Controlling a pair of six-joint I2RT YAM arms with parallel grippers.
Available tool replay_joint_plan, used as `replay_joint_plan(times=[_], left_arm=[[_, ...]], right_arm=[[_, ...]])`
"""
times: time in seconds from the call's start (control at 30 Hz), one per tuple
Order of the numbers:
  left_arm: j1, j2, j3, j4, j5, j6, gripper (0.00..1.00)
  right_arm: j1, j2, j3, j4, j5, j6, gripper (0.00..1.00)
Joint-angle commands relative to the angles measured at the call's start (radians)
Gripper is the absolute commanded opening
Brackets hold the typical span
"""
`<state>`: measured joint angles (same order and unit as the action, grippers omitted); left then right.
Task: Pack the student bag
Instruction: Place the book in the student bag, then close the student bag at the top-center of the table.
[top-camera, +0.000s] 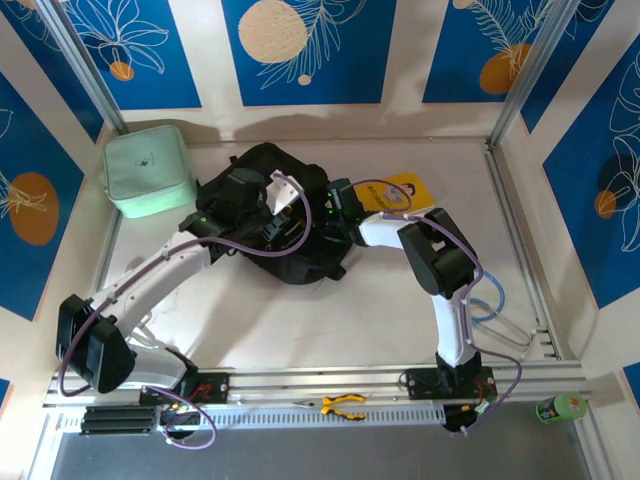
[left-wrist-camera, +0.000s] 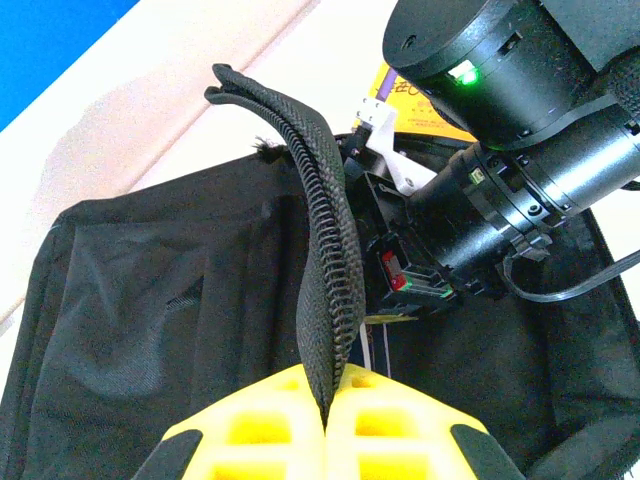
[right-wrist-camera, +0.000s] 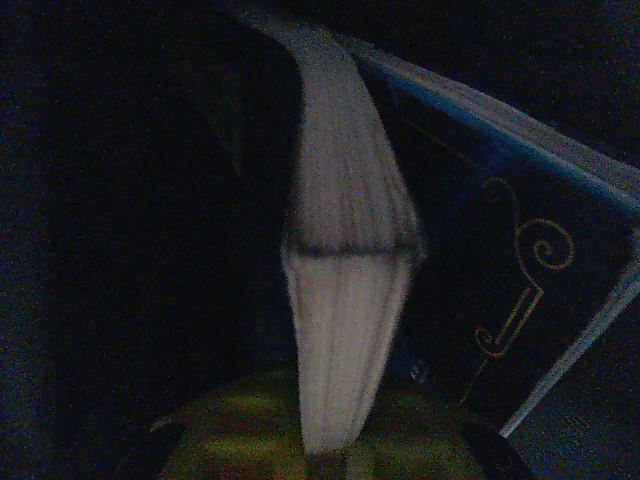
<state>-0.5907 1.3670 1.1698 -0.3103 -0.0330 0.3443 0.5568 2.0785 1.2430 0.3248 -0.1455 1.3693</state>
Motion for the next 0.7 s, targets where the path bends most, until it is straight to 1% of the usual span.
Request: replay_joint_plan(times=[0.0, 0.1, 0.2, 0.3, 0.4, 0.47, 0.53, 0.6, 0.63, 0.67], left_arm=[[0.007, 0.001, 0.042, 0.039, 0.031, -0.02, 0.03], [0.006, 0.015, 0.037, 0.017, 0.031, -0.031, 0.04], [0.006, 0.017, 0.023, -0.006, 0.041, -0.055, 0.04], [0.008, 0.009, -0.018, 0.005, 0.058, -0.077, 0.05], [0.006, -0.002, -0.065, 0.004, 0.104, -0.101, 0.05], [0.006, -0.017, -0.097, -0.007, 0.132, -0.109, 0.05], [0.006, -0.043, -0.116, -0.043, 0.155, -0.111, 0.05], [0.009, -0.073, -0.115, -0.121, 0.178, -0.107, 0.05], [0.008, -0.092, -0.113, -0.162, 0.182, -0.104, 0.07], [0.007, -0.11, -0.114, -0.192, 0.179, -0.107, 0.11]], right_arm=[[-0.018, -0.018, -0.016, -0.032, 0.009, -0.032, 0.27], [-0.058, -0.105, -0.083, -0.025, -0.053, -0.062, 0.48], [-0.1, -0.243, -0.166, -0.08, -0.089, -0.122, 0.58], [-0.133, -0.387, -0.249, -0.176, -0.077, -0.194, 0.63], [-0.175, -0.534, -0.341, -0.279, 0.017, -0.252, 0.71], [-0.216, -0.583, -0.367, -0.353, 0.062, -0.299, 0.72], [-0.264, -0.61, -0.364, -0.427, 0.091, -0.35, 0.73], [-0.311, -0.611, -0.342, -0.479, 0.077, -0.411, 0.75], [-0.332, -0.599, -0.314, -0.514, 0.064, -0.446, 0.76], [-0.348, -0.58, -0.283, -0.542, 0.053, -0.482, 0.77]])
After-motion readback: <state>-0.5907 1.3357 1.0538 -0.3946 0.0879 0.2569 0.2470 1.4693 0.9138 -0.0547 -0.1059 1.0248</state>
